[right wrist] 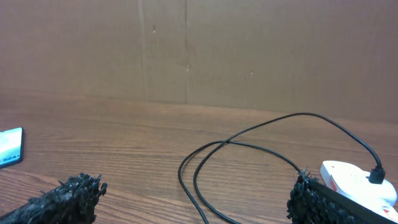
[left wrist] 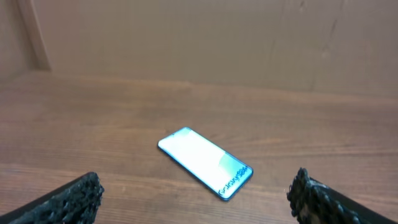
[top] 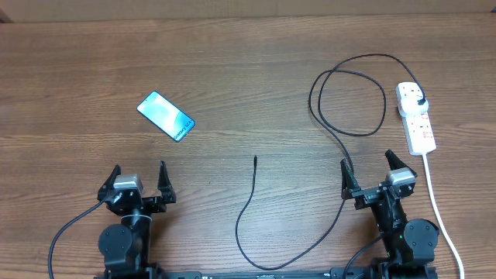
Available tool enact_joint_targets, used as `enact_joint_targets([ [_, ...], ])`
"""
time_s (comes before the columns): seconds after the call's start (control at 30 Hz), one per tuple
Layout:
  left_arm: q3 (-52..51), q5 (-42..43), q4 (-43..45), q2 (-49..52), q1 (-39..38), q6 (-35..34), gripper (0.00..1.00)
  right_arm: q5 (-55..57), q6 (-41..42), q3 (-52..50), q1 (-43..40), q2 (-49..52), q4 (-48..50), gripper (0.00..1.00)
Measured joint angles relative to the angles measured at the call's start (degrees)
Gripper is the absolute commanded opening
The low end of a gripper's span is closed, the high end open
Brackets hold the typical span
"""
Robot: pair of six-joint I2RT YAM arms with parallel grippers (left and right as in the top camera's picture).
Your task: Plug charger to phone and switch on socket
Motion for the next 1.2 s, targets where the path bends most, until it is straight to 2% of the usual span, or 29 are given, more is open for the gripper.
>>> enact_joint_targets([
  [0.1, 3.65, -0.63, -6.75, 0.59, 0.0, 0.0, 1.0, 0.02, 0.04, 0.0, 0.0, 0.0, 0.02, 1.0],
  [0.23, 10.54, -1.64, -8.22, 5.22, 0.0, 0.0, 1.0, 0.02, 0.0, 0.0, 0.0, 0.0, 0.0, 1.0],
  [0.33, 17.18, -1.97, -8.57, 12.37, 0.0, 0.0, 1.0, -0.02, 0.02, 0.0, 0.0, 0.0, 0.02, 1.0],
  [0.53, 34.49, -2.36, -14.78, 35.56, 0.0, -2.08, 1.0, -0.02, 0.02, 0.0, -0.02, -0.04, -0.02, 1.0],
  [0.67, 52.63, -2.08, -28.39, 53.05, 0.0, -4.9, 1.0, -0.02, 0.02, 0.0, 0.0, -0.11, 0.09, 1.0],
  [0.7, 60.52, -0.5, -34.12, 59.65, 0.0, -4.98, 0.99, -0.02, 0.0, 0.0, -0.02, -0.15, 0.0, 1.0],
  [0.8, 71.69, 4.85, -41.0, 69.48, 0.0, -4.96, 1.0, -0.02, 0.02, 0.0, -0.02, -0.15, 0.02, 1.0],
  [1.0, 74.73, 11.58, -43.06, 79.23, 0.0, -6.03, 1.0, 0.0, 0.04, 0.0, -0.02, -0.15, 0.04, 1.0],
  [1.2, 75.41, 7.43, -47.41, 86.12, -1.03, -15.72, 1.0, -0.02, 0.02, 0.0, 0.0, -0.15, 0.02, 1.0],
])
